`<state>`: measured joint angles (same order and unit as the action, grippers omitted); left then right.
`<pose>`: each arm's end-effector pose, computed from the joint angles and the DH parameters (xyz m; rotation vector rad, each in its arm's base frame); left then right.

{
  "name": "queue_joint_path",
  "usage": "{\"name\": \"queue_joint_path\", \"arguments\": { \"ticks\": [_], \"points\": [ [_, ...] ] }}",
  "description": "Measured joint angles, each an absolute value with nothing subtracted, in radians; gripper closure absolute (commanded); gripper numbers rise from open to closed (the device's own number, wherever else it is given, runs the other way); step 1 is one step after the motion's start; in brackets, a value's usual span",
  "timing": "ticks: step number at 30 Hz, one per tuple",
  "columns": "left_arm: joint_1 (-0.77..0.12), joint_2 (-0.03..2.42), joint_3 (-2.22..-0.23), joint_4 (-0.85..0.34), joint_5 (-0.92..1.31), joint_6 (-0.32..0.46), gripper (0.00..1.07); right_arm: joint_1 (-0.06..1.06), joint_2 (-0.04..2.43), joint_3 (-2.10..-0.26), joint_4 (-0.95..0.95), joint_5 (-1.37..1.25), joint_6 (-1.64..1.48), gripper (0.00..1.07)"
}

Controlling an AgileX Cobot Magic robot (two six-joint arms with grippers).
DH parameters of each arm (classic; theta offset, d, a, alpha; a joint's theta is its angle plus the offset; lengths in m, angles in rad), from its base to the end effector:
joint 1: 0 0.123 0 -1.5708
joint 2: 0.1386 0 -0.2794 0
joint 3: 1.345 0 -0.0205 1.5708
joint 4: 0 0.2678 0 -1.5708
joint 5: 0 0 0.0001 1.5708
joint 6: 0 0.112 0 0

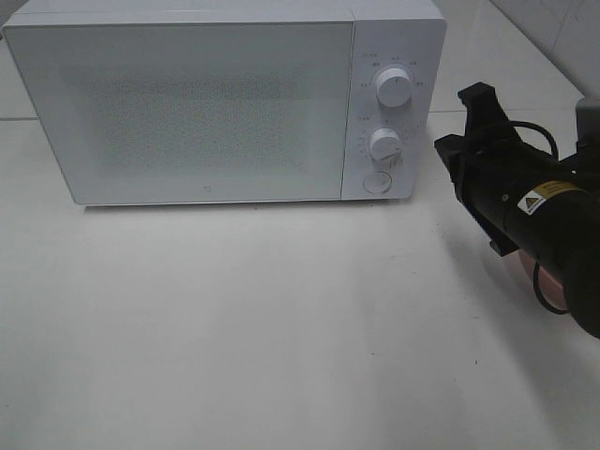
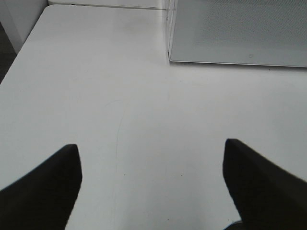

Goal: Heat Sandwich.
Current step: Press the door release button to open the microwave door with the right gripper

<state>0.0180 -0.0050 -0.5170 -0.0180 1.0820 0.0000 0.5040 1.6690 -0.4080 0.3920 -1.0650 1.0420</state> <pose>0.0307 -0.0012 0.2792 -0.0171 2.0434 -0.0103 0.2742 0.1085 0.1404 0.8931 1.5751 0.9896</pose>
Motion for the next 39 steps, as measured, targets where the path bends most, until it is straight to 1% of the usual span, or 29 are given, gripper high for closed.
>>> {"name": "queue_joint_path", "arguments": {
  "ticks": [7,13,18,24,31,39],
  "points": [
    [0.018,-0.005,-0.517,-0.018,1.082,0.0,0.3,0.504,1.669,-0.408,0.395,-0.995,1.165,1.07],
    [0.018,-0.005,-0.517,-0.018,1.082,0.0,0.3,0.504,1.67,-0.418,0.412,-0.93,1.173,1.07],
    [0.018,-0.005,-0.517,-0.018,1.082,0.0,0.3,0.504,1.674,-0.458,0.423,-0.893,1.173,1.07],
    [0.018,-0.005,-0.517,-0.018,1.082,0.0,0.3,0.504,1.738,-0.538,0.439,-0.75,1.207,1.07],
    [0.018,-0.005,-0.517,-0.018,1.082,0.0,0.3,0.504,1.803,-0.601,0.442,-0.736,1.227,1.07],
    [0.018,-0.005,-0.517,-0.018,1.082,0.0,0.3,0.504,1.897,-0.677,0.442,-0.702,1.323,1.07]
  ]
}}
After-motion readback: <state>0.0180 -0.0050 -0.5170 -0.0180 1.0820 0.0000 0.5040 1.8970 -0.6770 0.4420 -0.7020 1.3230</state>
